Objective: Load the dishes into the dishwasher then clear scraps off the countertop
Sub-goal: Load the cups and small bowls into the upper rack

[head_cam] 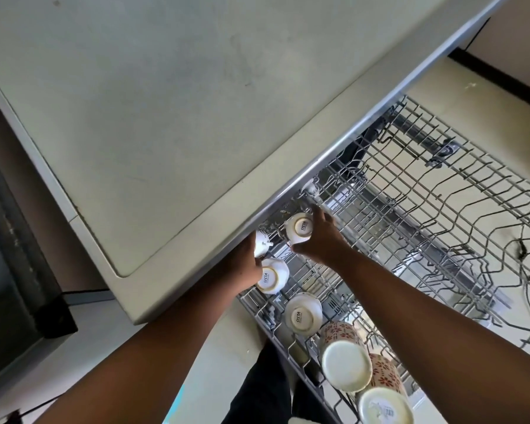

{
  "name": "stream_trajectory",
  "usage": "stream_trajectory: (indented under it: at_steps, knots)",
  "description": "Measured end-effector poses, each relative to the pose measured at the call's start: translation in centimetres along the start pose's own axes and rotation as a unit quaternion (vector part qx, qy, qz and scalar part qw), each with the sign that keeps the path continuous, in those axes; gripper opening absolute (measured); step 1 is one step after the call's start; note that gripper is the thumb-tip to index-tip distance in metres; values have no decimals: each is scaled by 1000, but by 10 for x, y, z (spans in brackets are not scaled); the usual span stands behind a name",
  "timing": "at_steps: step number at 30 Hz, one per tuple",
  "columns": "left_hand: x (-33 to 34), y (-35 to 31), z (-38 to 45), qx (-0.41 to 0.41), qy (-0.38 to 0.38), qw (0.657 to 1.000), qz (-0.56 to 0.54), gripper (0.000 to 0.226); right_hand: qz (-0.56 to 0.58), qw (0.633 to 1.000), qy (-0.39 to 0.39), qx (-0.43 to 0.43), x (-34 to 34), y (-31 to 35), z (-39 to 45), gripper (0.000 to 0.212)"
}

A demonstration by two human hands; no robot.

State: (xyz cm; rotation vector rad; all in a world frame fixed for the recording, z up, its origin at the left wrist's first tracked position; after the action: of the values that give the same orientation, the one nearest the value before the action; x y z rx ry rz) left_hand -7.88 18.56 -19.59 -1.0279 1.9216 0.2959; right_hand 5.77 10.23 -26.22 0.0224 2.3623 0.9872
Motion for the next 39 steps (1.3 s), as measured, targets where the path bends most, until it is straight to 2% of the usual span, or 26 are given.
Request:
stream_trajectory:
  at_steps: [6,10,12,15,17,23,27,32,36,39]
  knots:
    - [2,6,-3,9,-40,997,70,69,-64,998,-1,-21,-2,2,-11,103]
    - [4,-2,-16,38,-72,991,106,61,-197,980,-31,-13,-16,-2,-27,88]
    - [8,-19,-29,84,-77,986,125,67,-246,968,-55,-13,-27,-3,-41,86]
    - [20,-47,-51,156,-67,977,132,75,-298,952,-67,-29,-40,-7,-63,89]
    - [26,-59,-65,176,-51,973,142,76,-329,941,-73,-43,-48,-10,-79,91]
    - [22,-60,-104,158,-68,975,141,79,-393,913,-80,-70,-54,-7,-123,100]
    - [1,-52,-132,141,-104,977,121,79,-404,901,-113,-117,-57,27,-150,101]
    - [-40,-51,-169,170,-156,970,78,89,-431,876,-155,-151,-67,80,-181,99]
    - [-86,-38,-207,211,-248,946,2,74,-422,863,-184,-208,-61,131,-209,99]
    - [-115,-12,-232,219,-281,934,-34,80,-426,844,-211,-246,-44,176,-227,94]
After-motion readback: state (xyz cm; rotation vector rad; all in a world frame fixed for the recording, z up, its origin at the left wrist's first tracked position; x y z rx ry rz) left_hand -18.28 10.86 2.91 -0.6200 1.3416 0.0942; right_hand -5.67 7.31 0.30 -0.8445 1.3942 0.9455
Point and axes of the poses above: each hand's wrist, its own z-axis towards the middle knuckle, its own x-axis out of the palm, y = z × x, the point moved 10 cm from there along z, towards the middle knuckle
